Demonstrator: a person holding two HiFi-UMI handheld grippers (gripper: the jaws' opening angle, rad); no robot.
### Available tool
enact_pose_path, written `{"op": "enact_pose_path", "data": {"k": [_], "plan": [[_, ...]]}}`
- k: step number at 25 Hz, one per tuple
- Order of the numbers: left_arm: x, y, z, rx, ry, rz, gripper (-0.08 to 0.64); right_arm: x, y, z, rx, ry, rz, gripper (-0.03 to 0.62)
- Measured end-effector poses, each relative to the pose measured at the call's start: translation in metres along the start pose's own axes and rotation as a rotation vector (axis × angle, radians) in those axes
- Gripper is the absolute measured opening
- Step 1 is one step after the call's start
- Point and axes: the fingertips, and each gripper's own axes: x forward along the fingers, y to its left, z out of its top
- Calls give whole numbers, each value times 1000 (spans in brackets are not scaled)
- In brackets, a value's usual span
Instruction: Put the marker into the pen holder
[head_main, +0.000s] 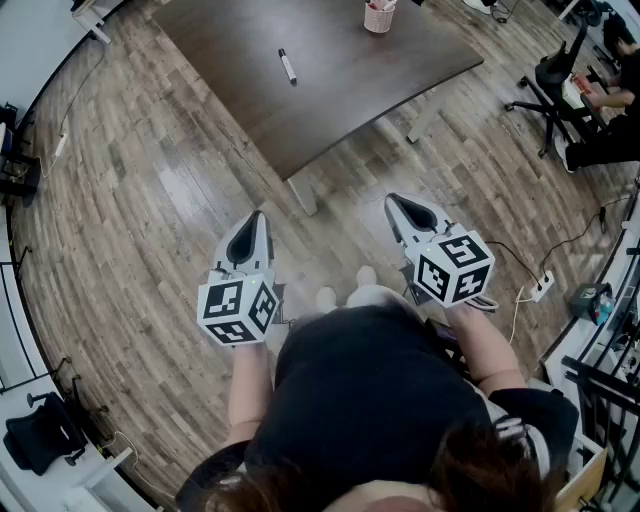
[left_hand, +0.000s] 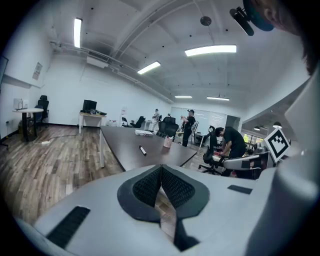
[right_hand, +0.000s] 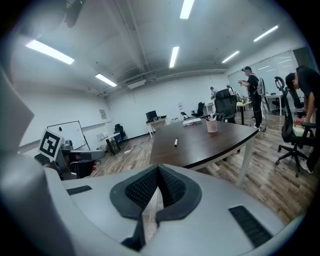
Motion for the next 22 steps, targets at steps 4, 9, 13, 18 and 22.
{"op": "enact_pose_path", "data": {"k": [4,9,13,18,22], "plan": [[13,-7,-1,2,-3,-4,29,3,-13,0,-1,2,-3,18],[22,-14,-5,4,13,2,29,6,-25,0,8,10,3,18],[34,-25,-7,1,22,-9,29,8,-36,3,-3,18,13,18],[54,-36,-3,6,14,13,29,10,-54,7,9,33,39,18],[74,-47,-1,-8,14,12,29,11,-75,11,5,40,48,18]]}}
